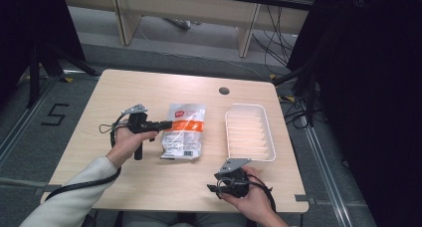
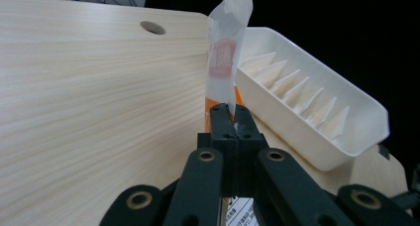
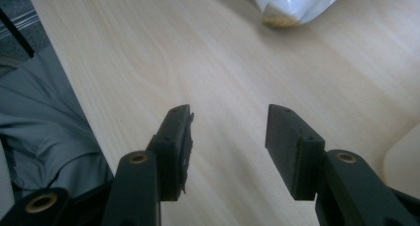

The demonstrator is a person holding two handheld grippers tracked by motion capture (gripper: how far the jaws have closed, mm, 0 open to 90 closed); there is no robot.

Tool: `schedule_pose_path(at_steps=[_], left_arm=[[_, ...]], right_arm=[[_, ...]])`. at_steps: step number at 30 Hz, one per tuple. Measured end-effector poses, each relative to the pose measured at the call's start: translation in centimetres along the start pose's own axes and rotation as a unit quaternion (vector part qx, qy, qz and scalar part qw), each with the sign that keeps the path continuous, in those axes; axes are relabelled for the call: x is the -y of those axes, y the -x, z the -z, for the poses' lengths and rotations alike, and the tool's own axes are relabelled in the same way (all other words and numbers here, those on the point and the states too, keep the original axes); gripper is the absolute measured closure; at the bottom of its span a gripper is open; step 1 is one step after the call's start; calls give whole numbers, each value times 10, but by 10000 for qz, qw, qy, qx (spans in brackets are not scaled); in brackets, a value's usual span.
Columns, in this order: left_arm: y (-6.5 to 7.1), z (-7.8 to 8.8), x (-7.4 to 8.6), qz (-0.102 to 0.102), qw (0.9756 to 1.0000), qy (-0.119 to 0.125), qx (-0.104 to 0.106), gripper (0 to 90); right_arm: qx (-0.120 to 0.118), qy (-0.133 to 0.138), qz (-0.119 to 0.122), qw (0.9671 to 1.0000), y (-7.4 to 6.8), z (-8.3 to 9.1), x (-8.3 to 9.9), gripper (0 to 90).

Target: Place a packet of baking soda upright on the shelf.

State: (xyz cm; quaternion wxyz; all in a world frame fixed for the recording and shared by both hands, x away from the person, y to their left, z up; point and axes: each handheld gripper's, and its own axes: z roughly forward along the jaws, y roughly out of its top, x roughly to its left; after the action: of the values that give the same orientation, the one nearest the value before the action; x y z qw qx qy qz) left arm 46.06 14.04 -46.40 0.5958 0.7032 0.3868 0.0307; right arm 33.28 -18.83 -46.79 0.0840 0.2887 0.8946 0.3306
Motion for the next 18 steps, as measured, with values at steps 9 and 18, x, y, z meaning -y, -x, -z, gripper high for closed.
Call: schedule_pose_path(at_steps=[9,18], left_arm=[[26,12,-1,-283,9987,114,406,898],[55,14,0,-584,9951,71,800,898]], right_arm=[[293,186,318,9989,6,18,-22,480],[779,48,812,9936,29,60,-75,400]])
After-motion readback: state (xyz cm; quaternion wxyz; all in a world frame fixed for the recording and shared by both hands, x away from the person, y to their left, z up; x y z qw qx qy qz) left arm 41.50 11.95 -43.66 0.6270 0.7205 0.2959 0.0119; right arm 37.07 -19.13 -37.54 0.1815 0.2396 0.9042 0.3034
